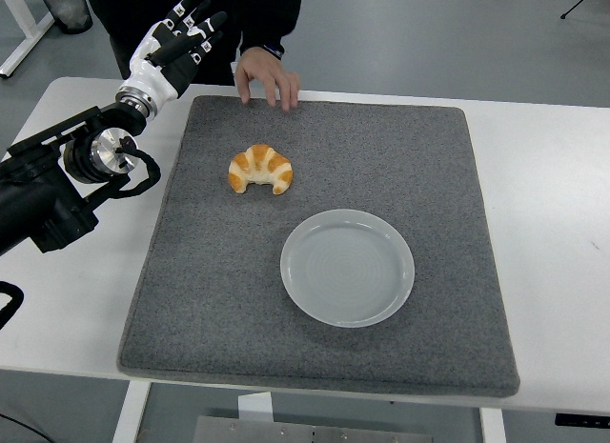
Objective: Place the bread on the plate
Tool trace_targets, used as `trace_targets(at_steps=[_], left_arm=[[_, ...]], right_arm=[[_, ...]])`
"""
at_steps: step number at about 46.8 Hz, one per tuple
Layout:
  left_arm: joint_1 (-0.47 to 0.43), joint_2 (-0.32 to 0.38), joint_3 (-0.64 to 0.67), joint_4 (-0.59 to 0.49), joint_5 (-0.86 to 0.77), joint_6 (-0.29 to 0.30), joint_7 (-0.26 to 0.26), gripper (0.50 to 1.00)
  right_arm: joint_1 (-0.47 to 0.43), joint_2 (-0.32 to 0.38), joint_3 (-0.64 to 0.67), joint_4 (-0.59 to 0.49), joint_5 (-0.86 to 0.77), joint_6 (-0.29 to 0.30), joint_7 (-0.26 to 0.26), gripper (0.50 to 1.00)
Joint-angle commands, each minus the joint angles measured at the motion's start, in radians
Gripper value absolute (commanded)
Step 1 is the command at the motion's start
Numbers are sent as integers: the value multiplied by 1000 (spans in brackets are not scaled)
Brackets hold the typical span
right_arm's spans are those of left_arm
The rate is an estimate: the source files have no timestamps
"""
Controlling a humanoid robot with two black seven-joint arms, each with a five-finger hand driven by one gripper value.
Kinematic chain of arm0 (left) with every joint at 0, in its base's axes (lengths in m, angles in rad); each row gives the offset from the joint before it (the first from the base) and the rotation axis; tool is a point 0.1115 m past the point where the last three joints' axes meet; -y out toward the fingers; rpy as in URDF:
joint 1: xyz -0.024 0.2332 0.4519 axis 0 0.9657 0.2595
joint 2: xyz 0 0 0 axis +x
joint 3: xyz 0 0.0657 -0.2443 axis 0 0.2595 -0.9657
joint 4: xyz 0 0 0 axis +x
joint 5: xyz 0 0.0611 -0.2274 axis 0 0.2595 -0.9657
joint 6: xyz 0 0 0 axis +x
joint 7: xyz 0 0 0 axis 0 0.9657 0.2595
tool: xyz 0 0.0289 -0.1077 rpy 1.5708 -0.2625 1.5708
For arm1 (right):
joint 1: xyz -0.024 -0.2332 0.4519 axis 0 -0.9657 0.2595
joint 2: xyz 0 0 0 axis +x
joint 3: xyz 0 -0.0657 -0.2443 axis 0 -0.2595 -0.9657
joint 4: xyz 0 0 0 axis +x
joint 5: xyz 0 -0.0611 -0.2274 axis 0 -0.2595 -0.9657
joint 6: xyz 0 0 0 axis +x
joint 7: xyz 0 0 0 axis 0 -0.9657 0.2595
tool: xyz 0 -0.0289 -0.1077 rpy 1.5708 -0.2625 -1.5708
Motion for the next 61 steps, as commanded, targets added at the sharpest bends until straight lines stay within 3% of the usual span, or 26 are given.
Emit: trace_targets(at_steps=[1,61], left_arm=[[1,0,2,-2,1,1,0,992],[-3,0,6,-2,1,9,0,990]], right_arm=[[0,0,0,0,0,0,0,952],[0,0,0,0,0,0,0,952]])
